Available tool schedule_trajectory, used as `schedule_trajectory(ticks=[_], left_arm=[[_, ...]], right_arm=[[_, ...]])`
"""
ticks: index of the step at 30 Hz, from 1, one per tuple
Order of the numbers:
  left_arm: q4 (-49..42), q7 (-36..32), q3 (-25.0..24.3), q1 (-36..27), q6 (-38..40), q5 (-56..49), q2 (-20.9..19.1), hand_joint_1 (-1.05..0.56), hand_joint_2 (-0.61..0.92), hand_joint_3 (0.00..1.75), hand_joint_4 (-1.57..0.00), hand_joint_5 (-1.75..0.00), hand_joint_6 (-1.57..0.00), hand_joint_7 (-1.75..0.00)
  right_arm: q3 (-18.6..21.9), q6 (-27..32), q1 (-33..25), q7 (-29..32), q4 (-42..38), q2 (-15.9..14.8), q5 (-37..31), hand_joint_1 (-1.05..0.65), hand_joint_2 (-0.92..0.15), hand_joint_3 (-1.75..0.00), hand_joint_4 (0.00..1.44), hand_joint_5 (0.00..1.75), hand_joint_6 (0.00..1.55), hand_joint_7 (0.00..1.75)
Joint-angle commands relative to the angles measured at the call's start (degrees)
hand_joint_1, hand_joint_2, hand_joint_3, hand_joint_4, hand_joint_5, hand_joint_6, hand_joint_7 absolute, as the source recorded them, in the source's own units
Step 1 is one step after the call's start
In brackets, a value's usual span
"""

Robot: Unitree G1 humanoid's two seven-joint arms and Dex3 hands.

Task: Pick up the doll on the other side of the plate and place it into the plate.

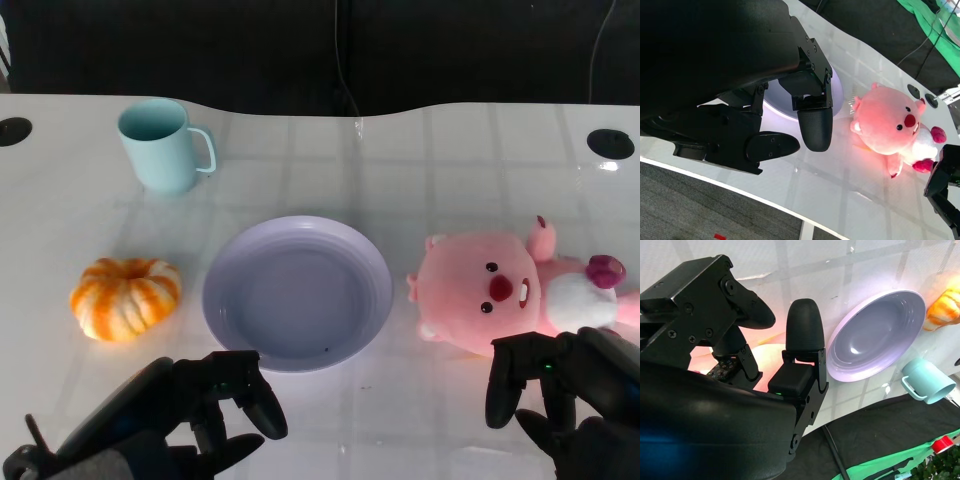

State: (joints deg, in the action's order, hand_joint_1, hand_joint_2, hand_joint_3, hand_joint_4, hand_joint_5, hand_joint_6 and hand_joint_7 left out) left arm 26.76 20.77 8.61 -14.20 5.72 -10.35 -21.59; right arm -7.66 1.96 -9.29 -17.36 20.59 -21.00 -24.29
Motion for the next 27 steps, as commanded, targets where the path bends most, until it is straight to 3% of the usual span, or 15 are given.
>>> schedule_trajectory(ticks=[1,22,26,27], left_arm=[[0.04,0.6,-0.53,0.2,0.04,0.36,-0.76,-0.14,0.92,0.46,-0.61,-1.59,-0.59,-1.21],[-0.49,0.53,-0.54,0.19,-0.68,0.44,-0.76,-0.15,0.92,0.47,-0.61,-1.59,-0.6,-1.21],[-0.86,0.42,-0.61,0.07,-1.43,0.53,-0.74,-0.14,0.92,0.48,-0.61,-1.6,-0.6,-1.22],[-1.02,0.37,-0.67,0.02,-1.73,0.64,-0.68,-0.13,0.92,0.48,-0.61,-1.62,-0.6,-1.23]], right_arm=[[0.18,0.2,0.29,-0.04,0.32,-0.92,-0.21,-0.01,-0.4,-1.23,0.82,1.71,0.83,1.3],[0.47,-0.01,0.51,0.19,-0.07,-0.87,0.09,-0.01,-0.41,-1.19,0.82,1.71,0.82,1.27],[1.21,-0.58,0.19,1.52,0.0,0.05,1.03,-0.02,-0.4,-1.18,0.83,1.52,0.8,1.17],[1.59,-1.05,0.07,2.31,0.0,0.38,1.31,-0.02,-0.44,-1.06,0.83,1.37,0.8,1.03]])
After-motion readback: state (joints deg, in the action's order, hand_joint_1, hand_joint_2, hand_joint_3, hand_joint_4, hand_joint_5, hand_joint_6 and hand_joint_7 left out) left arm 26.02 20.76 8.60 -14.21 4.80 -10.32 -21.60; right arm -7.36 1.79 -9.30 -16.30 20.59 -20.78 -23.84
